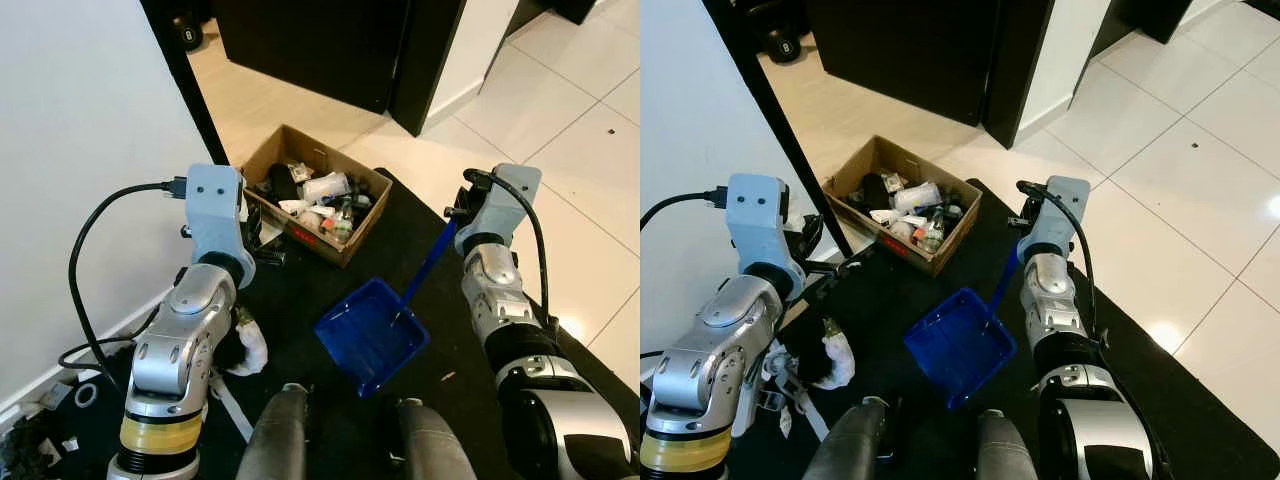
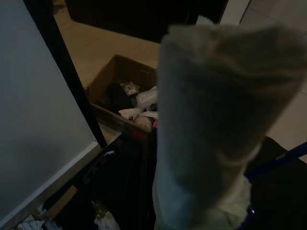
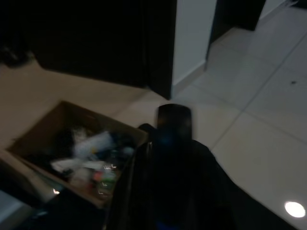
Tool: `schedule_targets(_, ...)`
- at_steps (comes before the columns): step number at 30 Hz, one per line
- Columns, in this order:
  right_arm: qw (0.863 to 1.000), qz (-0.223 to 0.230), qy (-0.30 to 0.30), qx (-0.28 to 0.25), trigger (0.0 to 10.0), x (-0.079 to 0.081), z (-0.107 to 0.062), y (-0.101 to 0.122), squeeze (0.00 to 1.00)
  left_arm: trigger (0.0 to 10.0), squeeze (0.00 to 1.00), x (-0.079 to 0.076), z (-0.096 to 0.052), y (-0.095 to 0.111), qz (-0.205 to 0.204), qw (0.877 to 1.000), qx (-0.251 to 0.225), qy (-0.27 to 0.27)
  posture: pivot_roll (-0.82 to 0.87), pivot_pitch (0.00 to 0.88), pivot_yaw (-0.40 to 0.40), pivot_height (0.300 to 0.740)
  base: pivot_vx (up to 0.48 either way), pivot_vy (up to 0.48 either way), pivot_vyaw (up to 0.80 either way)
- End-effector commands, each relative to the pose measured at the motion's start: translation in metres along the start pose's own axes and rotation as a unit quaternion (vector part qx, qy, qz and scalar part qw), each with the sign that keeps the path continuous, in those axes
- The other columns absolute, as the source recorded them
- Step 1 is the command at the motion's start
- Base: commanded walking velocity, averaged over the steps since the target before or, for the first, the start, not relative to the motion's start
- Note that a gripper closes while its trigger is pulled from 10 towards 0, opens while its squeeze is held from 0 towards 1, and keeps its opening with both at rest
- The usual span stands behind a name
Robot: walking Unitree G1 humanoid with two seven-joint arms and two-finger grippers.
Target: Sweep floor
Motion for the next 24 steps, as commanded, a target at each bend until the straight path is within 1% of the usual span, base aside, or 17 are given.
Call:
schedule_targets(1, 0.999, -0.011, -0.009, 0.051, 10.0, -0.009, -0.01, -0.029, 0.67, 10.0, 0.0, 0.002, -0.001, 0.001, 0.01, 1.0, 0.001, 0.006, 0.09, 0.278, 0.017, 0.74, 0.0, 0.0, 0.0)
schedule_targets(2, 0.999, -0.011, -0.008, 0.048, 10.0, -0.01, -0.009, -0.027, 1.0, 10.0, 0.0, 0.002, -0.001, 0.001, 0.01, 1.0, 0.001, 0.007, 0.09, 0.277, 0.015, 0.74, 0.0, 0.0, 0.0)
schedule_targets(4, 0.999, -0.011, -0.008, 0.048, 10.0, -0.01, -0.009, -0.027, 1.0, 10.0, 0.0, 0.002, -0.001, 0.001, 0.01, 1.0, 0.001, 0.007, 0.09, 0.277, 0.015, 0.74, 0.0, 0.0, 0.0)
schedule_targets(5, 0.998, -0.033, 0.005, 0.051, 10.0, -0.01, -0.004, -0.02, 1.0, 10.0, 0.0, 0.002, -0.001, 0.001, 0.01, 1.0, 0.0, 0.007, 0.09, 0.273, 0.015, 0.74, 0.0, 0.0, 0.0)
schedule_targets(6, 0.998, -0.033, 0.005, 0.051, 10.0, -0.01, -0.004, -0.02, 1.0, 10.0, 0.0, 0.002, -0.001, 0.001, 0.01, 1.0, 0.0, 0.007, 0.09, 0.273, 0.015, 0.74, 0.0, 0.0, 0.0)
schedule_targets(7, 0.998, -0.044, 0.011, 0.052, 10.0, -0.009, -0.003, -0.017, 1.0, 10.0, 0.0, 0.002, -0.001, 0.001, 0.01, 1.0, 0.0, 0.007, 0.09, 0.273, 0.015, 0.74, 0.0, 0.0, 0.0)
schedule_targets(8, 0.996, -0.065, 0.02, 0.059, 10.0, -0.009, 0.0, -0.014, 0.0, 10.0, 0.0, 0.002, 0.0, 0.001, 0.011, 1.0, -0.001, 0.008, 0.09, 0.272, 0.013, 0.74, 0.0, 0.0, 0.0)
schedule_targets(9, 0.995, -0.081, 0.025, 0.061, 10.0, -0.011, 0.002, -0.01, 0.0, 10.0, 0.0, 0.002, 0.0, 0.002, 0.01, 1.0, -0.001, 0.008, 0.08, 0.27, 0.009, 0.74, 0.0, 0.0, 0.0)
schedule_targets(10, 0.995, -0.081, 0.025, 0.061, 10.0, -0.011, 0.002, -0.01, 0.0, 10.0, 0.0, 0.002, 0.0, 0.002, 0.01, 1.0, -0.001, 0.008, 0.08, 0.27, 0.009, 0.74, 0.0, 0.0, 0.0)
schedule_targets(11, 0.992, -0.107, 0.037, 0.053, 10.0, -0.015, 0.007, 0.005, 0.0, 10.0, 0.0, 0.002, 0.0, 0.002, 0.01, 1.0, -0.002, 0.01, 0.08, 0.267, 0.008, 0.74, 0.0, 0.0, 0.0)
schedule_targets(12, 0.992, -0.107, 0.037, 0.053, 10.0, -0.015, 0.007, 0.005, 0.0, 10.0, 0.0, 0.002, 0.0, 0.002, 0.01, 1.0, -0.002, 0.01, 0.08, 0.267, 0.008, 0.74, 0.0, 0.0, 0.0)
schedule_targets(16, 0.988, -0.14, 0.046, 0.033, 10.0, -0.022, 0.014, 0.028, 0.0, 10.0, 0.0, 0.001, 0.001, 0.003, 0.008, 1.0, -0.004, 0.01, 0.07, 0.261, 0.002, 0.74, 0.0, 0.0, 0.0)
schedule_targets(17, 0.988, -0.14, 0.046, 0.033, 10.0, -0.022, 0.014, 0.028, 0.0, 10.0, 0.0, 0.001, 0.001, 0.003, 0.008, 1.0, -0.004, 0.01, 0.07, 0.261, 0.002, 0.74, 0.0, 0.0, 0.0)
schedule_targets(20, 0.983, -0.169, 0.051, 0.044, 10.0, -0.031, 0.019, 0.037, 0.0, 10.0, 0.0, 0.0, 0.002, 0.003, 0.006, 1.0, -0.006, 0.01, 0.07, 0.253, -0.003, 0.74, 0.0, 0.0, 0.0)
schedule_targets(23, 0.98, -0.174, 0.064, 0.065, 10.0, -0.034, 0.02, 0.037, 0.0, 10.0, 0.0, 0.001, 0.003, 0.004, 0.006, 1.0, -0.007, 0.011, 0.07, 0.249, -0.005, 0.74, 0.0, 0.0, 0.0)
schedule_targets(24, 0.975, -0.182, 0.084, 0.094, 10.0, -0.035, 0.02, 0.031, 0.0, 10.0, 0.0, 0.002, 0.003, 0.004, 0.006, 1.0, -0.008, 0.013, 0.07, 0.244, -0.008, 0.74, 0.0, 0.0, 0.0)
Point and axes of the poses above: a point about 5 cm out from each wrist's last joint towards the gripper, its own z axis pointing out of the wrist towards the gripper, its own y axis along the axis of the wrist's last joint, x = y × z, the point moved 5 cm from there along z, pointing out of the wrist towards the gripper, and after that the axes turned 11 degrees about z, right-handed, at the moved point
